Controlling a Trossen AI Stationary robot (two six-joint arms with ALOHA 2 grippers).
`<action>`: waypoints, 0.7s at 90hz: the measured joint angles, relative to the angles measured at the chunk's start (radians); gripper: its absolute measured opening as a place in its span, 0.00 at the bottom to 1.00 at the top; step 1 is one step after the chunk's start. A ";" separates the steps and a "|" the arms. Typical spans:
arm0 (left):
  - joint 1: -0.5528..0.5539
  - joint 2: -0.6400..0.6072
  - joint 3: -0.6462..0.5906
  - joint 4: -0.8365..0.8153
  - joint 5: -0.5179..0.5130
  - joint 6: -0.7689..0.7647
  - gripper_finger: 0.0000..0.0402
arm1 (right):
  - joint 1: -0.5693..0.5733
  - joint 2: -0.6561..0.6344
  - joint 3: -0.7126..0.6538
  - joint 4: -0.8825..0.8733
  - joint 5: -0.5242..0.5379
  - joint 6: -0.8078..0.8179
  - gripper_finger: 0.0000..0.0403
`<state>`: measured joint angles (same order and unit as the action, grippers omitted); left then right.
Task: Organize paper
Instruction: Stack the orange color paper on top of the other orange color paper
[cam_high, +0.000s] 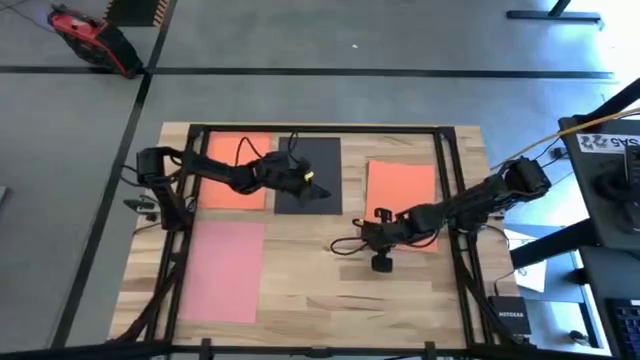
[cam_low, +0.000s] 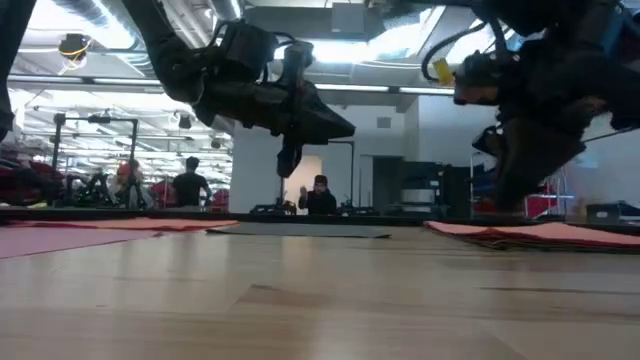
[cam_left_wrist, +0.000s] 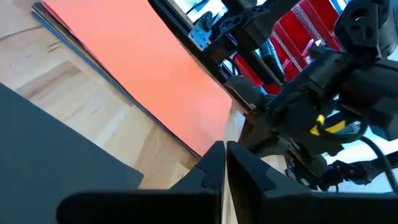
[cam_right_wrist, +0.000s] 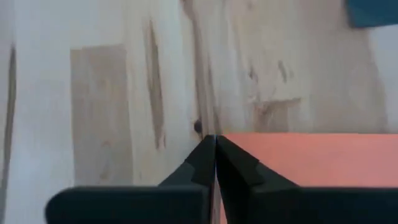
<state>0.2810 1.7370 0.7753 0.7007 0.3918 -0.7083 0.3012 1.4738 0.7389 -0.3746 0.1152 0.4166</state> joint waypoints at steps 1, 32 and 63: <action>0.000 0.000 0.000 0.000 0.002 0.001 0.00 | 0.000 0.000 0.000 -0.001 0.000 0.002 0.03; -0.014 -0.001 0.000 -0.006 0.026 0.032 0.00 | 0.000 0.006 0.000 -0.021 0.007 0.056 0.42; -0.022 -0.001 0.000 -0.009 0.035 0.041 0.00 | 0.000 0.123 0.001 -0.024 0.037 0.109 0.66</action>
<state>0.2592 1.7359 0.7753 0.6914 0.4271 -0.6674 0.3008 1.5964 0.7403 -0.3988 0.1522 0.5251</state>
